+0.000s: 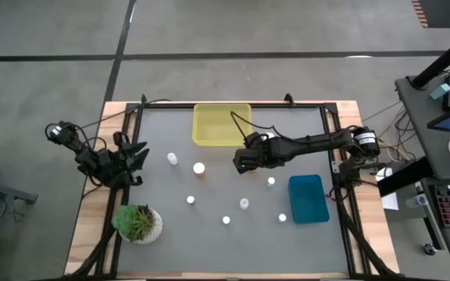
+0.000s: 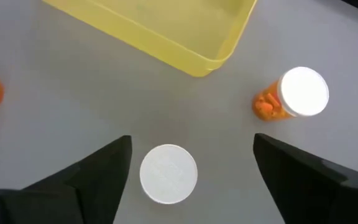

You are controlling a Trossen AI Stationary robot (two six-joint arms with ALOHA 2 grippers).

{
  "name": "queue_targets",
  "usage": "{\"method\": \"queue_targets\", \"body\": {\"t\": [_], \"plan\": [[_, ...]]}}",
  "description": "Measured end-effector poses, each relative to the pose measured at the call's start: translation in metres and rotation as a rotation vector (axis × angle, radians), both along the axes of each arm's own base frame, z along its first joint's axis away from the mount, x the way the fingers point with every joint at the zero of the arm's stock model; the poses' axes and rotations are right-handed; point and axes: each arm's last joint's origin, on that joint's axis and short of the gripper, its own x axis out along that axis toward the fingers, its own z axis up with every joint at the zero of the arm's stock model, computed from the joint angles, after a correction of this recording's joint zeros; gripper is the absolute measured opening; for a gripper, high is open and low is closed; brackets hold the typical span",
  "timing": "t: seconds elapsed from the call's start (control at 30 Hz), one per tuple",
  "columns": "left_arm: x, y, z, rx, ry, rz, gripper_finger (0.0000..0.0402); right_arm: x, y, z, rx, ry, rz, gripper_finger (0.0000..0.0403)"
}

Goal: Pick and place medicine bottles into bin by pill shape (circle, oval)
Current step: Put the orange pill bottle into the yellow bin

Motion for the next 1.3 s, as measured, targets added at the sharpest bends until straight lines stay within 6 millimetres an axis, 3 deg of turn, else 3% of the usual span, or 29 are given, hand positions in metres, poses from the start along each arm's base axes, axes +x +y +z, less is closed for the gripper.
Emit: {"method": "queue_targets", "body": {"t": [0.5,1.0,1.3], "plan": [[0.000,0.000,0.000,0.000,0.000,0.000,0.0091,0.003,0.000,-0.001,0.012,-0.046,-0.013,0.0331],[0.000,0.000,0.000,0.002,0.003,0.004,0.0091,0.018,0.003,-0.043,0.089,0.068,-0.009,0.0329],[0.000,0.000,0.000,0.002,0.003,0.005,0.0091,0.019,0.003,-0.050,0.106,0.089,-0.004,0.0329]]}}
